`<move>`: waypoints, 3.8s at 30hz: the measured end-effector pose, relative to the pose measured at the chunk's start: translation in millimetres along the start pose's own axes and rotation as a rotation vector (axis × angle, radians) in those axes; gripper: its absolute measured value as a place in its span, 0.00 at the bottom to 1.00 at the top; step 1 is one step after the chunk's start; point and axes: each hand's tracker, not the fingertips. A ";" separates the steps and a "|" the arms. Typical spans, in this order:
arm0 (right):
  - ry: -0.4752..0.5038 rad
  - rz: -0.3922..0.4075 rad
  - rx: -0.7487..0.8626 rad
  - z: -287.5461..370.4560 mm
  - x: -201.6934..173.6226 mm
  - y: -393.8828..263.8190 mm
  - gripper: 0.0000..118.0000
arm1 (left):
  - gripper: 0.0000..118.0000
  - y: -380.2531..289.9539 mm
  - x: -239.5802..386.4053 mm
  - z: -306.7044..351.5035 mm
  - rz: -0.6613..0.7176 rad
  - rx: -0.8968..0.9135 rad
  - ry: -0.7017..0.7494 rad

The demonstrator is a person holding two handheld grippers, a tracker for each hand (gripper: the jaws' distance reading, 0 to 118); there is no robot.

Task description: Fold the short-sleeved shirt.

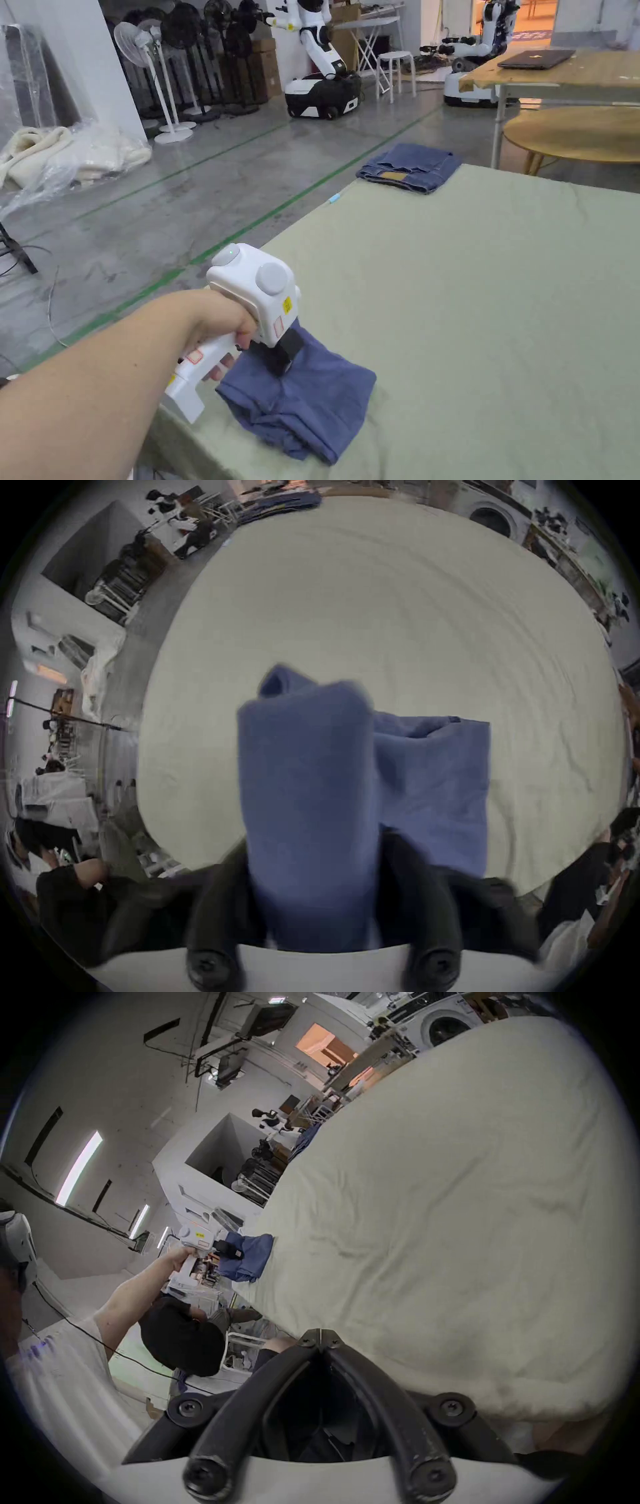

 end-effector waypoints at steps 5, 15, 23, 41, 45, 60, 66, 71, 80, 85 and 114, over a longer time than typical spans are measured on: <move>-0.025 -0.011 0.013 2.2 8.8 -3.4 0.00 | 0.87 -9.8 -1.3 27.5 -0.155 0.145 0.152; -0.138 0.048 0.072 25.8 14.0 2.5 0.00 | 0.00 -58.8 112.3 73.4 -0.085 0.489 -0.122; -0.292 0.191 0.224 49.7 -21.3 43.2 0.00 | 0.00 -88.2 289.0 94.3 -0.111 0.681 -0.432; -0.820 0.606 0.840 89.2 -176.8 144.1 0.00 | 0.00 -117.4 444.6 304.3 0.037 1.363 -0.288; -0.849 0.650 0.882 88.9 -192.6 145.0 0.00 | 0.00 -123.4 445.1 311.4 0.047 1.363 -0.286; -0.832 0.590 0.882 85.0 -187.0 140.4 1.00 | 0.90 -129.2 432.8 315.2 0.134 1.386 -0.211; -0.736 0.513 0.872 90.8 -182.1 139.5 1.00 | 0.91 -130.7 434.6 316.0 0.119 1.394 -0.180; -0.909 0.502 0.857 81.6 -199.3 137.3 1.00 | 0.91 -128.9 430.0 319.0 0.129 1.373 -0.241; -0.890 0.609 0.894 79.0 -218.5 117.1 1.00 | 0.91 -129.8 435.0 317.0 0.091 1.363 -0.249; -0.845 0.567 0.912 83.9 -224.6 113.7 1.00 | 0.91 -133.4 439.6 315.4 0.076 1.378 -0.257; -0.932 0.532 0.878 65.2 -197.6 110.6 1.00 | 0.91 -139.4 448.0 304.1 0.065 1.393 -0.245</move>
